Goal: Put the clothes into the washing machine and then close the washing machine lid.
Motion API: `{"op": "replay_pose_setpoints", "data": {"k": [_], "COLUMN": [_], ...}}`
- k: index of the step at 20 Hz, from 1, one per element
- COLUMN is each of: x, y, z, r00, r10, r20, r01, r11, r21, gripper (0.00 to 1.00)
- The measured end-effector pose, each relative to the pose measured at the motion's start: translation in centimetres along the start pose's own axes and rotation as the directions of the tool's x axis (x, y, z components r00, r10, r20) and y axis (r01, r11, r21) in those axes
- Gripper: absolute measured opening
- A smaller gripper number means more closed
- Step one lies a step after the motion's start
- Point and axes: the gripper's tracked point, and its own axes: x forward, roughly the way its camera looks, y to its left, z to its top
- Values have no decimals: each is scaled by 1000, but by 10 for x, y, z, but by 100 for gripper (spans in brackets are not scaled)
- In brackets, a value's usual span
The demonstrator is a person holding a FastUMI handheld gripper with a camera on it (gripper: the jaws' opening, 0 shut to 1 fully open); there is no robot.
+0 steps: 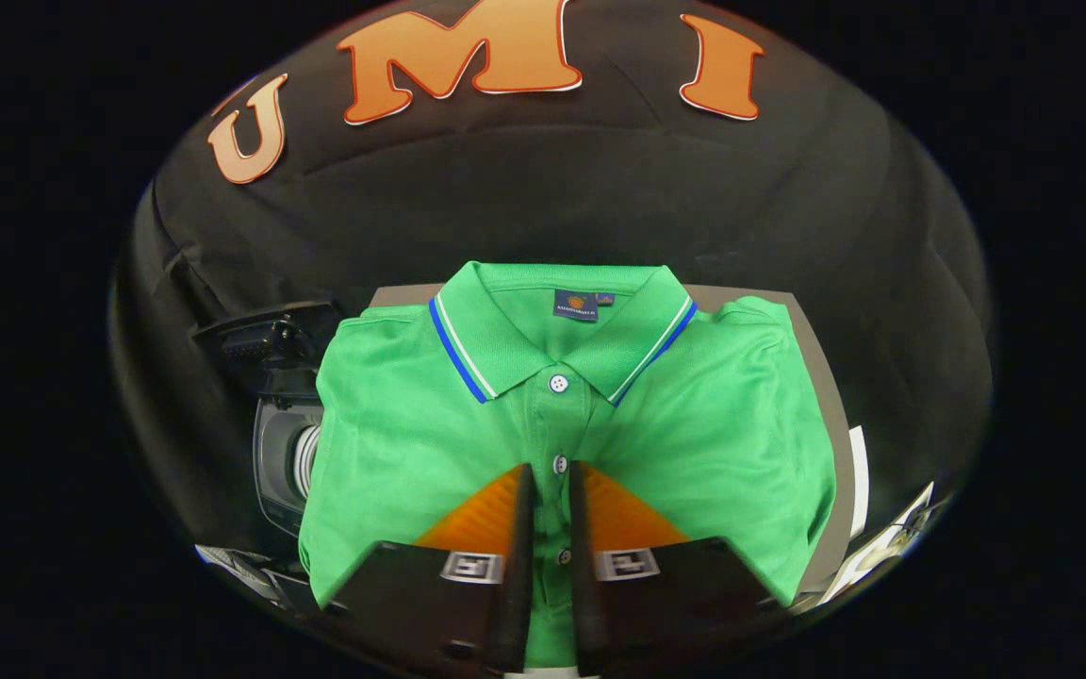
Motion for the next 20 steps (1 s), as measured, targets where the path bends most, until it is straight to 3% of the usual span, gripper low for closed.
{"op": "replay_pose_setpoints", "data": {"k": [2, 14, 20], "x": [0, -11, -36], "y": [-1, -2, -6], "z": [0, 8, 32], "r00": [1000, 987, 941], "r10": [15, 74, 131], "r20": [10, 142, 312], "r01": [-15, -79, -141], "r11": [1000, 996, 990], "r21": [14, 29, 9], "gripper": [9, 9, 9]}}
